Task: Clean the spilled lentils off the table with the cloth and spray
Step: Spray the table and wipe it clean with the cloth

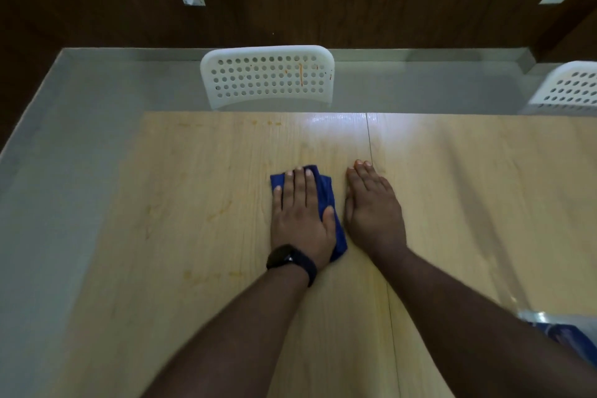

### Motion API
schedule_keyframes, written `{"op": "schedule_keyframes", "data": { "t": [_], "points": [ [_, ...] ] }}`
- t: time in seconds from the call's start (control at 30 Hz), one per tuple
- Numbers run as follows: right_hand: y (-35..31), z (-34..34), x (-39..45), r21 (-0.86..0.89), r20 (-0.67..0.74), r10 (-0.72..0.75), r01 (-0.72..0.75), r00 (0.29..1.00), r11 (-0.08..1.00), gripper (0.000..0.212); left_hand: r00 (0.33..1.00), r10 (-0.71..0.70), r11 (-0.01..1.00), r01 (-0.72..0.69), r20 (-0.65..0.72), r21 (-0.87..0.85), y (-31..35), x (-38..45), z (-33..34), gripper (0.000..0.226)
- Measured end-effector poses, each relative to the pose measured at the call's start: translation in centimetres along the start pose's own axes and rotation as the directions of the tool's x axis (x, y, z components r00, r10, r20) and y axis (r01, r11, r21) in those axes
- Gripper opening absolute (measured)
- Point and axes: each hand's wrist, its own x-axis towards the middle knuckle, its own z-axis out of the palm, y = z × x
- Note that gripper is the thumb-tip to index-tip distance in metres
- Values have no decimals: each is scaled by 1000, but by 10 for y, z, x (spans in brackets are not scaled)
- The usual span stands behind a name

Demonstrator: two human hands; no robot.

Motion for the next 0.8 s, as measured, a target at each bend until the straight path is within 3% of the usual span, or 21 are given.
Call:
{"op": "schedule_keyframes", "data": {
  "t": [0.1,0.27,0.43,0.8],
  "points": [
    [-3,-1,-2,-4,7,-3,3,1000,1000,55,999,40,999,-41,23,25,-6,-10,2,77],
    [-3,0,-2,-13,14,-8,8,1000,1000,56,987,162,983,-162,4,91,-8,59,-7,76],
    [-2,-1,0,-6,-13,10,-10,1000,1000,54,997,79,994,-77,-14,81,3,120,-12,75],
    [-8,-6,-7,23,-60,3,-2,998,1000,52,998,31,999,-29,-61,32,-13,-5,6,76]
  ]
}}
